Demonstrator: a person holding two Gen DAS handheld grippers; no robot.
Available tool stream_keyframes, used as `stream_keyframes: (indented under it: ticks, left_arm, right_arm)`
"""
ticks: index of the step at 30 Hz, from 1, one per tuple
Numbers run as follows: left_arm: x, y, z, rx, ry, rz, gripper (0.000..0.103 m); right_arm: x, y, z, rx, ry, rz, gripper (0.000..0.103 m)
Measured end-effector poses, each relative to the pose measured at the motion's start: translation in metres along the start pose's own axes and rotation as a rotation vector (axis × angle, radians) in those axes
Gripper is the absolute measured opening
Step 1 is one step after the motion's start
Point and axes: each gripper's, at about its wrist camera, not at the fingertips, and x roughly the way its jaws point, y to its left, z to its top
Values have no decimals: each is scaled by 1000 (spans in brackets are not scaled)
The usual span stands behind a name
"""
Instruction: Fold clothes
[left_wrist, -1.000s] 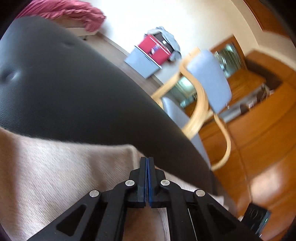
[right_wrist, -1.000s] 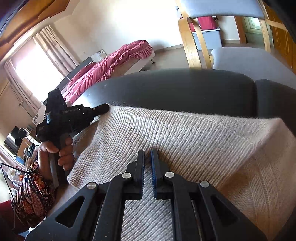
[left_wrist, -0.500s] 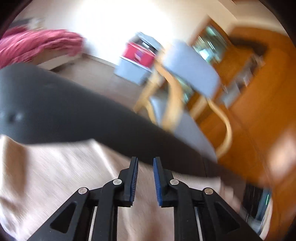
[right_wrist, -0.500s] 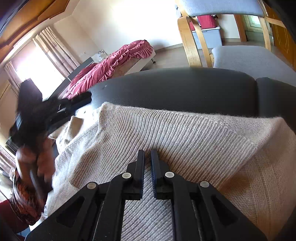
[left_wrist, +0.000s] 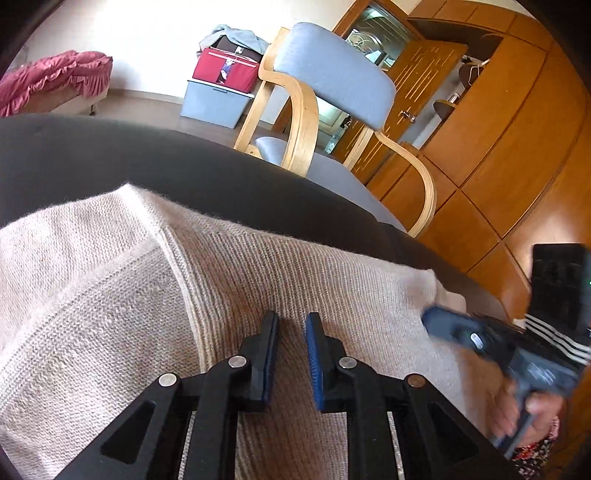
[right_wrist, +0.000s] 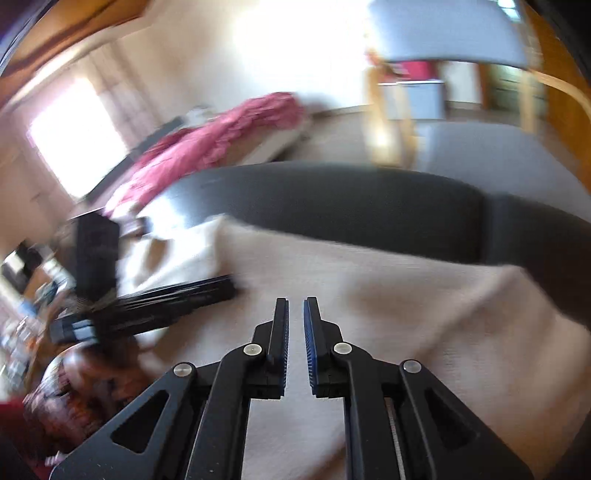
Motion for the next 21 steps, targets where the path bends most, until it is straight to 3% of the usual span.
stream_keyframes:
  ticks: [5,13,18,21]
  left_arm:
    - [3,-2,7,-7,0,-10,15]
    - [7,1,12,-21,2,-26,15]
    - [8,1,13,-25,3,-29,15]
    - [9,0,13,-23,1,-28,15]
  right_arm:
    - [29,31,-30,-103,147,-19,11]
    - [-15,-17,-50,106,84,36,7]
    - [-38,-15,-42,114,-19,32,12]
    - [-35,-30,-41,156,-21,10,12]
